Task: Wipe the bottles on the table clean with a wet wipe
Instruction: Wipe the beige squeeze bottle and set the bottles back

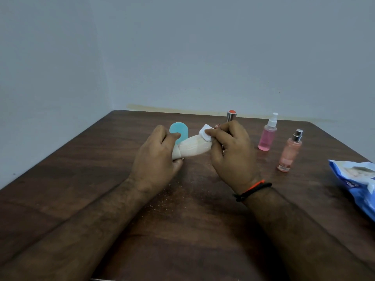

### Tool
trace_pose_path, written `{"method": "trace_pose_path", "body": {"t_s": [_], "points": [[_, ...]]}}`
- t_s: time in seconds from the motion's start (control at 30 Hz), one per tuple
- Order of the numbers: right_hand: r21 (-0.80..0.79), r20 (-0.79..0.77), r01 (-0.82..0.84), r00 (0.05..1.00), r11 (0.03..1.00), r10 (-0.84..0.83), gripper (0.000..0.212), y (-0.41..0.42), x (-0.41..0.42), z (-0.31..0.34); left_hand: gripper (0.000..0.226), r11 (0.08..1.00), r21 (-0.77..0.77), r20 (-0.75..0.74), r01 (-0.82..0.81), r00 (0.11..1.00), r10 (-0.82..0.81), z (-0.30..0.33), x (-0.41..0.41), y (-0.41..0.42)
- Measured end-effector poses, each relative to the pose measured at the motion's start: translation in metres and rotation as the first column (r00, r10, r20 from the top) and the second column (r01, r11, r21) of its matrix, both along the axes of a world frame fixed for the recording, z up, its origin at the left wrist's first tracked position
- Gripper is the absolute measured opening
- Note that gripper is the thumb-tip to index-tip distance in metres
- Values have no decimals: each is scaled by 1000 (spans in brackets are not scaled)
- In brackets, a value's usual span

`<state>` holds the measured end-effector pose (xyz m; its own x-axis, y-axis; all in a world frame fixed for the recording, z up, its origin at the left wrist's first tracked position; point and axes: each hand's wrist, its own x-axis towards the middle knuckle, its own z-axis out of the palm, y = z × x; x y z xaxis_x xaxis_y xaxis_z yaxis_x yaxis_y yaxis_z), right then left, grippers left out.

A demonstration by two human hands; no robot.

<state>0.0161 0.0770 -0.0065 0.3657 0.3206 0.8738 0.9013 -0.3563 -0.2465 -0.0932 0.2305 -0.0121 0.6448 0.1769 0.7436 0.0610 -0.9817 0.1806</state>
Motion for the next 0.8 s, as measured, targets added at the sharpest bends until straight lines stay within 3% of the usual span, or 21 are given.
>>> {"method": "trace_pose_path", "body": {"t_s": [0.2,0.4,0.5,0.67,0.8], "points": [[-62,-106,-38,994,997,31,28,6,-9,-4,40,997,-55,48,47,998,-45,0,3,2],[-168,-72,-266,964,949,257,25,13,-24,-4,32,996,-14,77,90,993,-89,1,3,1],[-144,-95,-210,976,967,198,25,13,-19,-4,32,997,-3,94,81,992,-81,4,1,0],[16,-220,25,975,1000,-20,22,2,1,1,33,996,41,103,83,991,-87,6,-1,1],[-13,-276,-2,961,1000,-2,23,3,1,-1,28,985,126,131,122,982,-138,6,-1,-1]]}}
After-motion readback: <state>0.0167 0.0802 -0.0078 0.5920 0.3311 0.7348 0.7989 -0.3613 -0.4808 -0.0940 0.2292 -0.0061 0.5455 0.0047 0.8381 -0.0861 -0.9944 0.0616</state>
